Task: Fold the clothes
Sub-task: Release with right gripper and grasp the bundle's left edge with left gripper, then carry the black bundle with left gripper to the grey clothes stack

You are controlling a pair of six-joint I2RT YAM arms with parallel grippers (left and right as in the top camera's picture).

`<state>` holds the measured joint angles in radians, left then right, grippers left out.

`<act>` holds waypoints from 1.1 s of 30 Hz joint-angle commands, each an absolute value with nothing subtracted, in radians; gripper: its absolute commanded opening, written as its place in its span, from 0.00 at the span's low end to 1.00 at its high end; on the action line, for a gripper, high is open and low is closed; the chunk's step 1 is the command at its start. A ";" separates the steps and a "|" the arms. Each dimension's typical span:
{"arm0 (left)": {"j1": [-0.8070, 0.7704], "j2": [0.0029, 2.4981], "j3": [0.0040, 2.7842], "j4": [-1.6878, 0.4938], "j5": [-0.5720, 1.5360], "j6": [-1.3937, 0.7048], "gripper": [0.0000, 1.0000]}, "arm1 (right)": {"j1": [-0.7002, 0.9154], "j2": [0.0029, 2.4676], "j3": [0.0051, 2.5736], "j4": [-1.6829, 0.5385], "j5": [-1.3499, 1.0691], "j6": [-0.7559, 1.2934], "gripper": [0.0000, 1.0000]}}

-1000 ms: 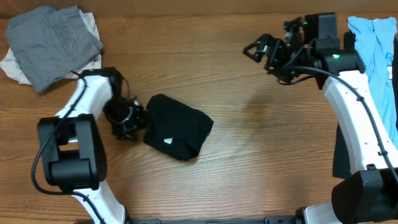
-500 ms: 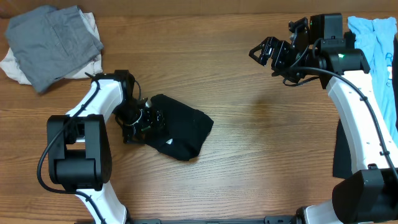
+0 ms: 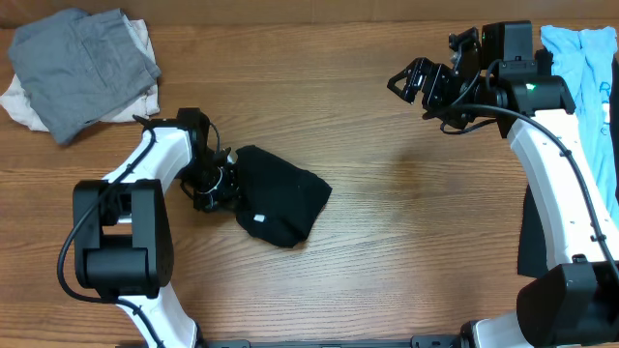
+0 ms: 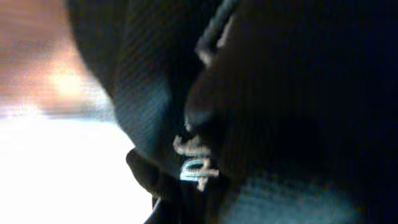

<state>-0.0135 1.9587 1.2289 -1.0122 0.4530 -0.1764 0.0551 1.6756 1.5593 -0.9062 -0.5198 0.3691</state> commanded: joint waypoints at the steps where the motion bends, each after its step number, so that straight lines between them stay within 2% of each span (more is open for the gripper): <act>1: -0.014 1.974 1.214 -0.918 0.403 -0.163 0.04 | 0.059 1.679 1.562 -0.912 -0.516 0.357 1.00; 5: -0.007 1.974 1.215 -0.823 0.380 -0.132 0.04 | 0.059 1.679 1.562 -0.930 -0.516 0.343 1.00; 12: 0.015 1.974 1.262 -0.704 0.314 0.064 0.04 | 0.059 1.679 1.562 -0.953 -0.516 0.339 1.00; 19: 0.049 1.974 1.350 -0.695 0.108 -0.076 0.05 | 0.059 1.679 1.562 -0.972 -0.516 0.335 1.00; 20: 0.061 1.974 1.364 -0.696 0.123 -0.077 0.09 | 0.059 1.679 1.562 -0.973 -0.516 0.336 1.00; 21: 0.071 1.974 1.375 -0.699 0.144 -0.073 0.21 | 0.059 1.679 1.562 -0.975 -0.516 0.335 1.00; 24: 0.082 1.974 1.397 -0.715 0.211 -0.001 0.28 | 0.059 1.679 1.562 -0.976 -0.516 0.332 1.00; 25: 0.082 1.974 1.399 -0.720 0.208 0.001 0.36 | 0.059 1.679 1.562 -0.975 -0.516 0.332 1.00; 27: 0.079 1.974 1.399 -0.729 0.202 -0.002 0.77 | 0.059 1.679 1.562 -0.975 -0.516 0.332 1.00; 28: 0.078 1.974 1.399 -0.733 0.202 -0.011 0.93 | 0.059 1.679 1.562 -0.975 -0.516 0.332 1.00; 30: 0.078 1.974 1.399 -0.732 0.203 -0.038 0.99 | 0.059 1.679 1.562 -0.975 -0.516 0.332 1.00; 33: 0.080 1.974 1.403 -0.726 0.200 -0.044 1.00 | 0.059 1.679 1.562 -0.976 -0.516 0.326 1.00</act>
